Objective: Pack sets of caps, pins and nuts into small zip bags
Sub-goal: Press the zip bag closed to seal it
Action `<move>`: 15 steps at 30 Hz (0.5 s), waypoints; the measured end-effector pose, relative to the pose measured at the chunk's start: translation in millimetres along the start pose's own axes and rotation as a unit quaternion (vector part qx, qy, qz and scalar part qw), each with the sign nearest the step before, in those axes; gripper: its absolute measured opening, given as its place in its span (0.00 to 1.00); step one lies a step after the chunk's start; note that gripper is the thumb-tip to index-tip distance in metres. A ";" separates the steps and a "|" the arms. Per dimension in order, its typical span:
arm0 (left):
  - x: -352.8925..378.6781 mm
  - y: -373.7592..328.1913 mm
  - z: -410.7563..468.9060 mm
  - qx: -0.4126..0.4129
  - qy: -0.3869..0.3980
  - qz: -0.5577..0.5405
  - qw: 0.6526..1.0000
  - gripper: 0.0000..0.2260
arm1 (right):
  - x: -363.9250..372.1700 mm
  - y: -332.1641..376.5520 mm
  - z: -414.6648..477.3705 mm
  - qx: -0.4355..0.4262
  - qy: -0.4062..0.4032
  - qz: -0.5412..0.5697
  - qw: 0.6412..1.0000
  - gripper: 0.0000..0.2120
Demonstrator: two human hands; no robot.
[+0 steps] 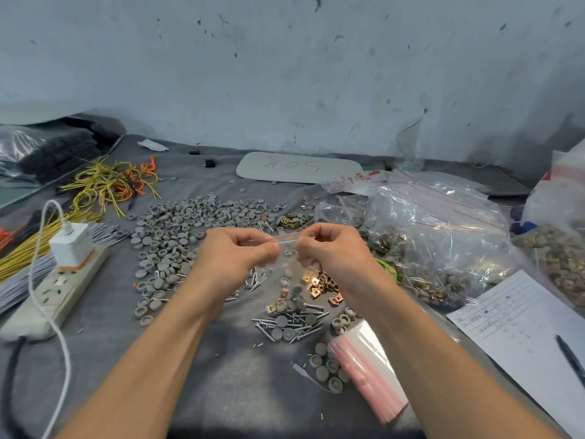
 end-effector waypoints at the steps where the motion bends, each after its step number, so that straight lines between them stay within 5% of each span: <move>1: 2.0 -0.9 -0.2 0.003 0.002 -0.004 1.000 0.04 | 1.7 -0.4 -0.4 -0.003 0.000 0.005 1.000 0.03; 15: 12.3 -3.6 -3.5 -0.023 0.006 -0.030 0.999 0.05 | 0.2 -7.9 -0.3 0.005 -0.009 0.024 1.000 0.03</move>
Point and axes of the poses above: each hand's wrist, its own z-axis towards the middle knuckle, its own x-axis out of the palm, y = z × x, the point moved 3 cm from there along z, towards the middle knuckle, and after that the axes turned 13 degrees about -y, right-handed, at the moved point
